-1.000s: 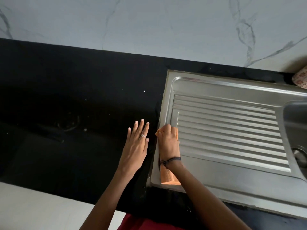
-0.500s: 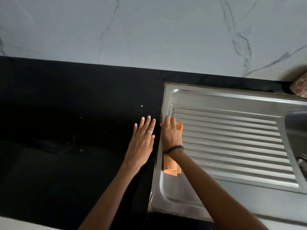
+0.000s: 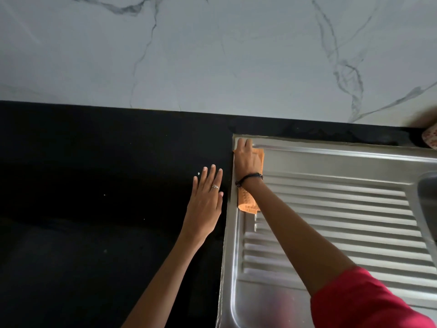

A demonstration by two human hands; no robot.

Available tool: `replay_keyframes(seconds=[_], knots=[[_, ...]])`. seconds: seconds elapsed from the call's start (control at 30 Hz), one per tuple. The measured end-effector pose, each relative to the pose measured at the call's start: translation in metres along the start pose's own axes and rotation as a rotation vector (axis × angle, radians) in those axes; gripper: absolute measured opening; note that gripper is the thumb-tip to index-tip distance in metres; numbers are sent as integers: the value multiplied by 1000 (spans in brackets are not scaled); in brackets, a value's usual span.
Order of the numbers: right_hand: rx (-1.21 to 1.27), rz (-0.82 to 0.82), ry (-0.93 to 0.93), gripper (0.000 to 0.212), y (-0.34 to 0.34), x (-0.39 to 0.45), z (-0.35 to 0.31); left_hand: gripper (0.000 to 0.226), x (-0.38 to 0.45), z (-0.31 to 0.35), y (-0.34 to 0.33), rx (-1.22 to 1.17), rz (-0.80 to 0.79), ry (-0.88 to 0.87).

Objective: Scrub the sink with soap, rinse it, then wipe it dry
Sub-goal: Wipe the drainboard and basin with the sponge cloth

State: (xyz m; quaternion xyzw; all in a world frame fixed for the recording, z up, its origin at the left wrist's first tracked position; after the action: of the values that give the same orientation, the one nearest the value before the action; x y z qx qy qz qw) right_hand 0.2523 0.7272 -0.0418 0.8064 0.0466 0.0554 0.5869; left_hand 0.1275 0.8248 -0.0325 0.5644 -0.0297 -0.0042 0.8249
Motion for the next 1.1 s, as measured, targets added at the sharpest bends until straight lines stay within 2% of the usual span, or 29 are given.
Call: replay_keyframes(seconds=[0.23, 0.47, 0.57, 0.7, 0.87, 0.93, 1.0, 1.1], knots=[[-1, 55, -99, 30, 1, 31, 6, 53, 12, 1, -5, 42, -51, 14], [-20, 60, -194, 32, 13, 24, 28, 56, 2, 1, -1, 40, -53, -4], [-93, 43, -257, 31, 23, 15, 52, 55, -7, 2, -2, 9, -82, 9], [-59, -6, -366, 32, 30, -7, 88, 60, -16, 11, 0, -9, -94, -20], [-116, -87, -474, 31, 72, -26, 121, 64, -23, 17, 2, 22, -156, -11], [-75, -26, -454, 27, 92, -25, 117, 66, -25, 20, 3, 62, -180, -9], [68, 49, -345, 24, 104, -20, 99, 68, -26, 22, 5, 110, -201, -8], [214, -19, -155, 37, 95, -21, 68, 71, -28, 25, 8, 185, -212, -14]])
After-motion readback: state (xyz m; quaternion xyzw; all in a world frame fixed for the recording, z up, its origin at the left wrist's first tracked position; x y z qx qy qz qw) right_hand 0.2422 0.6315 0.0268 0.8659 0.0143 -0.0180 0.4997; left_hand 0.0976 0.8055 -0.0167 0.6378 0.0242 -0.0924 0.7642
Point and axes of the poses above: each hand's wrist, its own x-axis towards the middle knuckle, its own y-axis out of the back of the hand, z = x × y, the point moved 6 cm from there along x, towards the middle knuckle, and after that the axes turned 4 degrees about y, right-handed, at the moved point
